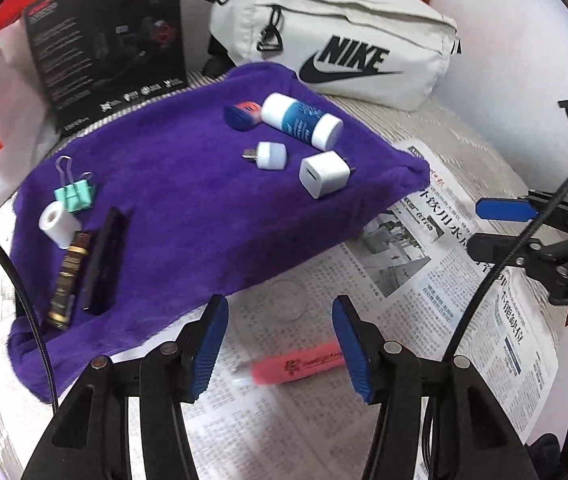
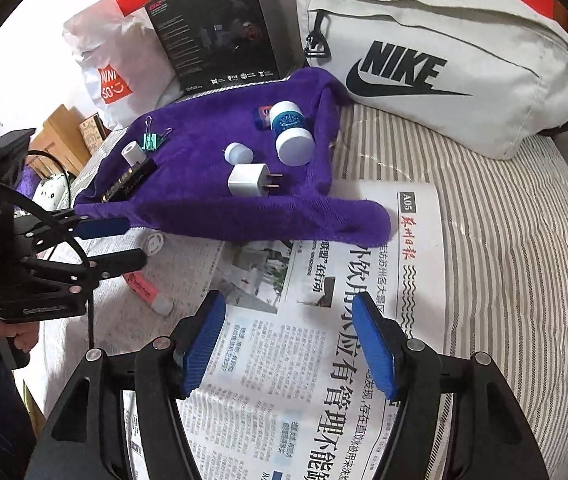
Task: Organize rigid objects
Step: 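Move both open tools back toward the pink highlighter on the newspaper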
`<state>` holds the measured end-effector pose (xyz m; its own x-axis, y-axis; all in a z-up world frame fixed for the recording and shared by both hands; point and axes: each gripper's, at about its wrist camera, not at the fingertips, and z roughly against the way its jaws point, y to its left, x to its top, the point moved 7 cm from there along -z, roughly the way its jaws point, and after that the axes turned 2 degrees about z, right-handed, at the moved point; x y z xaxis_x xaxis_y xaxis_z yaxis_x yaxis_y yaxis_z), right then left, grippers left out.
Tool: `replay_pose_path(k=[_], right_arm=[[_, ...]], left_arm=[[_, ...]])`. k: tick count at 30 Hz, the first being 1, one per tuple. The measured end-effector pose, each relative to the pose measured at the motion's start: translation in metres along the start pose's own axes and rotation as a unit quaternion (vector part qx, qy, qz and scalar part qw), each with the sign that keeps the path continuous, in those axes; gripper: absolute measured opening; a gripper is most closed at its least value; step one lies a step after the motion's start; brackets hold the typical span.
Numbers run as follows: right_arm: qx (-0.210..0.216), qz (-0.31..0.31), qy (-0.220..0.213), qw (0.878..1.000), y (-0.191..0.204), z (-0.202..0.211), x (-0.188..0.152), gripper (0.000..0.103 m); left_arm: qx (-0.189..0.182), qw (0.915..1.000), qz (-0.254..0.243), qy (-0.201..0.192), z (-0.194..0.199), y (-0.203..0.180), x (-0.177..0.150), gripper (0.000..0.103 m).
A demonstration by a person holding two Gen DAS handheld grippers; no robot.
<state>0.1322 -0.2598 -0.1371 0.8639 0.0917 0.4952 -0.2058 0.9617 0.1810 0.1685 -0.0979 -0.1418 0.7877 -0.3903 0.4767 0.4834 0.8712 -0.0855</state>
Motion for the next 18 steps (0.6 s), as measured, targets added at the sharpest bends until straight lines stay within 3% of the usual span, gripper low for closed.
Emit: replay_pose_path(k=[5, 10, 18], right_arm=[[0.001, 0.0, 0.001, 1.0, -0.003, 0.0, -0.003, 0.065], [0.006, -0.005, 0.003, 1.0, -0.007, -0.002, -0.006, 0.065], [0.004, -0.008, 0.022, 1.0, -0.011, -0.014, -0.016, 0.065]], left_arm=[[0.02, 0.9996, -0.008, 0.02, -0.018, -0.001, -0.002, 0.052], [0.023, 0.9994, -0.018, 0.018, -0.022, -0.004, -0.003, 0.045], [0.012, 0.9993, -0.033, 0.013, -0.022, -0.011, 0.0, 0.026]])
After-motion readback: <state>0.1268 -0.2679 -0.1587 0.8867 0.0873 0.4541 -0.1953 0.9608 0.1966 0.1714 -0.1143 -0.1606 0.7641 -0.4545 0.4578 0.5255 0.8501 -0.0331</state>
